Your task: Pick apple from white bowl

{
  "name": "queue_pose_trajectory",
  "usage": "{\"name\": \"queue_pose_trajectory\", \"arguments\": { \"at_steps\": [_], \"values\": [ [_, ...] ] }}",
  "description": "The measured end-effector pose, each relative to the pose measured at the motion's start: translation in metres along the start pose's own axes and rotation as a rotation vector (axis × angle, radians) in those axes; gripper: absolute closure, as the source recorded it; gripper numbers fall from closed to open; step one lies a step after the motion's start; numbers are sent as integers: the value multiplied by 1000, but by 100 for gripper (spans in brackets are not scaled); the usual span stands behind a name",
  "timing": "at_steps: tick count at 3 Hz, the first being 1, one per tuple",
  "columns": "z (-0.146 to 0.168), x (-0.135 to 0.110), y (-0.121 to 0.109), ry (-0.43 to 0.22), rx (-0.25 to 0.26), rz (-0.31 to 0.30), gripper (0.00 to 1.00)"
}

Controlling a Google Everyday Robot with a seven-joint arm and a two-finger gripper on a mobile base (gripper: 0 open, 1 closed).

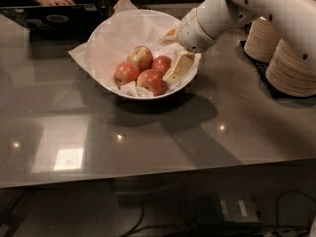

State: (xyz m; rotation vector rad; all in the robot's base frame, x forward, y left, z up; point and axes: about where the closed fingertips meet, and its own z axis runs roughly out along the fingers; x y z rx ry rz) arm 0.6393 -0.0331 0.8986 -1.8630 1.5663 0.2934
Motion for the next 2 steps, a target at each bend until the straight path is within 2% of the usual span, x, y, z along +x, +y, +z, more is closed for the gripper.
{"name": "queue_pose_trajectory", "arguments": {
  "at_steps": [2],
  "values": [
    [21, 8, 1, 25, -28, 4, 31]
  ]
}}
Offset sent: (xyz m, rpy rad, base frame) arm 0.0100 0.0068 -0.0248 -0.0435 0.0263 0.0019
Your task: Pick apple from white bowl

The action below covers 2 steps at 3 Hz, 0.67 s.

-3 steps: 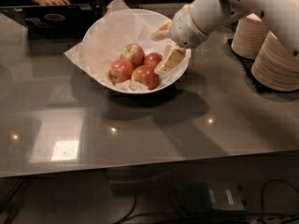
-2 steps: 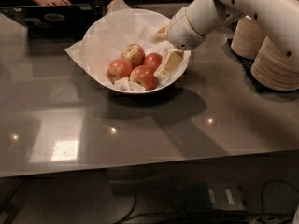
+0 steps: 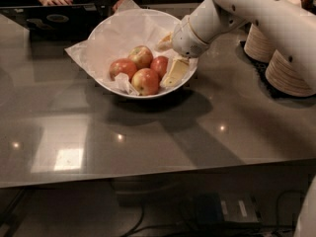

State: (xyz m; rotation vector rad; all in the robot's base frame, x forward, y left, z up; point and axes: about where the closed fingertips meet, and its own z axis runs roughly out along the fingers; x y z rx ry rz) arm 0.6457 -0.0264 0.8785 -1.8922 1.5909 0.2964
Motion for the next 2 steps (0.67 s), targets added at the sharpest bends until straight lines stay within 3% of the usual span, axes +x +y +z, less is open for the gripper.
{"name": "queue_pose_trajectory", "arguments": {
  "at_steps": [2],
  "values": [
    [8, 5, 4, 19, -16, 4, 35]
  ]
}}
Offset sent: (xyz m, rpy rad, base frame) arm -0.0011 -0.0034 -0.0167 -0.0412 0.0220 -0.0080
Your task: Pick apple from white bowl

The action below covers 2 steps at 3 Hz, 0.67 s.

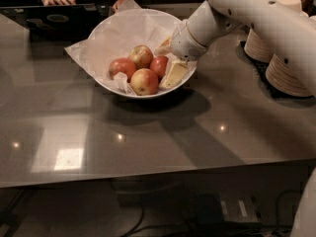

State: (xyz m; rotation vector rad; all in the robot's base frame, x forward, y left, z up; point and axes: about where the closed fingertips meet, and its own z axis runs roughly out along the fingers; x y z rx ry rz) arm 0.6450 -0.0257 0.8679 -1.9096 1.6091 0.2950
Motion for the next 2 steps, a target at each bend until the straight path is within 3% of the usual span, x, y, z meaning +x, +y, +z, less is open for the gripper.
{"name": "queue_pose_trajectory", "arguments": {
  "at_steps": [2],
  "values": [
    [0, 0, 0, 0, 0, 0, 78]
  ]
}}
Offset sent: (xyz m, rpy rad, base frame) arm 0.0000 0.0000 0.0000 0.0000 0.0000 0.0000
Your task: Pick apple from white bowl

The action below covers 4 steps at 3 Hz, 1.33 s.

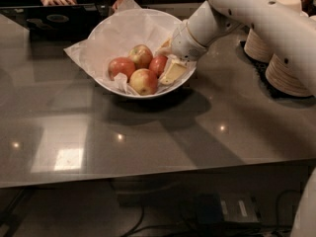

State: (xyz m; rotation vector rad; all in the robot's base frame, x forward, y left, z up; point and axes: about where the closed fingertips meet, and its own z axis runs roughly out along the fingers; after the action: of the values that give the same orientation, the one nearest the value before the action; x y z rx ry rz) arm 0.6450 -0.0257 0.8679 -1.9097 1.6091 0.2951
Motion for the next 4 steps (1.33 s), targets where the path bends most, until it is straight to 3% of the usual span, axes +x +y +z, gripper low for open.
{"name": "queue_pose_trajectory", "arguments": {
  "at_steps": [1, 3, 4],
  "values": [
    [0, 0, 0, 0, 0, 0, 100],
    [-6, -7, 1, -32, 6, -3, 100],
    [-28, -25, 0, -84, 31, -21, 100]
  ]
}}
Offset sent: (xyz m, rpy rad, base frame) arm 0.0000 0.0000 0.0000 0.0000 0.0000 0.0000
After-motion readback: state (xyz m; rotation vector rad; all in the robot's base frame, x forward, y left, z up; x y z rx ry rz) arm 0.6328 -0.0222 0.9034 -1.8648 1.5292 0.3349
